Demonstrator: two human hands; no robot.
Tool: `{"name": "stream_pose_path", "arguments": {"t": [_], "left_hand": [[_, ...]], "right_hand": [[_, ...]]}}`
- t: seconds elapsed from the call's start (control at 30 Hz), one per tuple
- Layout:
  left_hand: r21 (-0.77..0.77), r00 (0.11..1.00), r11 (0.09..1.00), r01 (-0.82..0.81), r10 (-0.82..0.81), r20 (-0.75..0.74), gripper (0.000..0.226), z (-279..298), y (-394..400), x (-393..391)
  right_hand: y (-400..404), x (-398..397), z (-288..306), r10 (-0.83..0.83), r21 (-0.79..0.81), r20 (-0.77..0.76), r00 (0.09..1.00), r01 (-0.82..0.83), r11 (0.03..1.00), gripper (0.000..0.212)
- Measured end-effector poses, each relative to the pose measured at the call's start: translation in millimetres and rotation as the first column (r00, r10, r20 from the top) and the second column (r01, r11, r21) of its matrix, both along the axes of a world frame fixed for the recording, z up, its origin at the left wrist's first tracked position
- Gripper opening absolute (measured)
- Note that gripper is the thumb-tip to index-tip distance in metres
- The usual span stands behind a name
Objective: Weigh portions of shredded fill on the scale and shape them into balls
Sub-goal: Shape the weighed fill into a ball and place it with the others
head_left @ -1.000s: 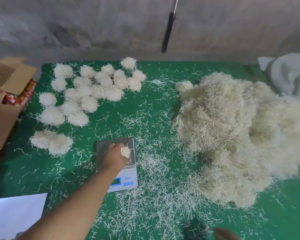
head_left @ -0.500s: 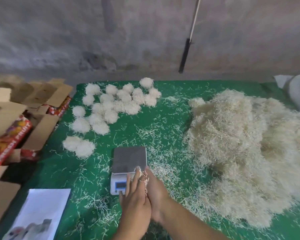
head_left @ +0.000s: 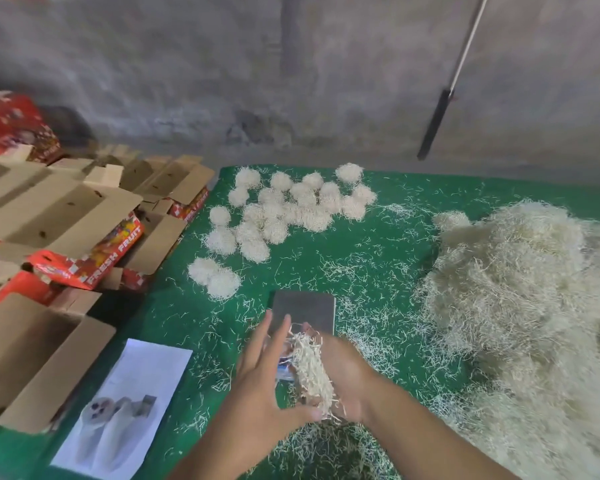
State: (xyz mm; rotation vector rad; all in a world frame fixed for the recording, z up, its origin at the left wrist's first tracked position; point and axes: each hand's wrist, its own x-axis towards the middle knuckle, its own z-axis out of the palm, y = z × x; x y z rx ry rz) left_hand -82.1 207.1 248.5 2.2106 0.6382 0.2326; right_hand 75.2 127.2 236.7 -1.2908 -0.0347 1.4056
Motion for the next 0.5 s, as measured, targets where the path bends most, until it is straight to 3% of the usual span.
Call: {"name": "stream_pose_path", "arguments": {"t": [0.13,0.23,0.37,0.5], "left_hand": [[0.103,0.966,0.970,0.219,-0.201,-0.161,0.122,-24.1,-11.0,19.6],[0.048,0.932,0.959,0.280,-0.260,-0.252,0.119,-53.3,-26.0,32.2],[-0.128,0.942,0.975,0.180,-0.209,-0.261,0.095,-88.1,-26.8,35.0],[-0.301,0.972,0.949,-0.095,0.024,-0.232,0.076,-109.4,39.4,43.3]], "right_hand": [[-11.8,-11.2,-14.2,0.035,-0.093,0.005,0.999,-0.034,0.995,0.060],[-29.7,-8.1,-37.2,-0.061,-0.165,-0.101,0.993,0.044,0.985,0.068],[-49.7,-1.4,-67.8,-0.229,-0.343,-0.174,0.958,0.159,0.926,0.080],[-59.6,5.1,-85.8,-0.292,-0.350,-0.163,0.942,0.221,0.910,0.066]]}}
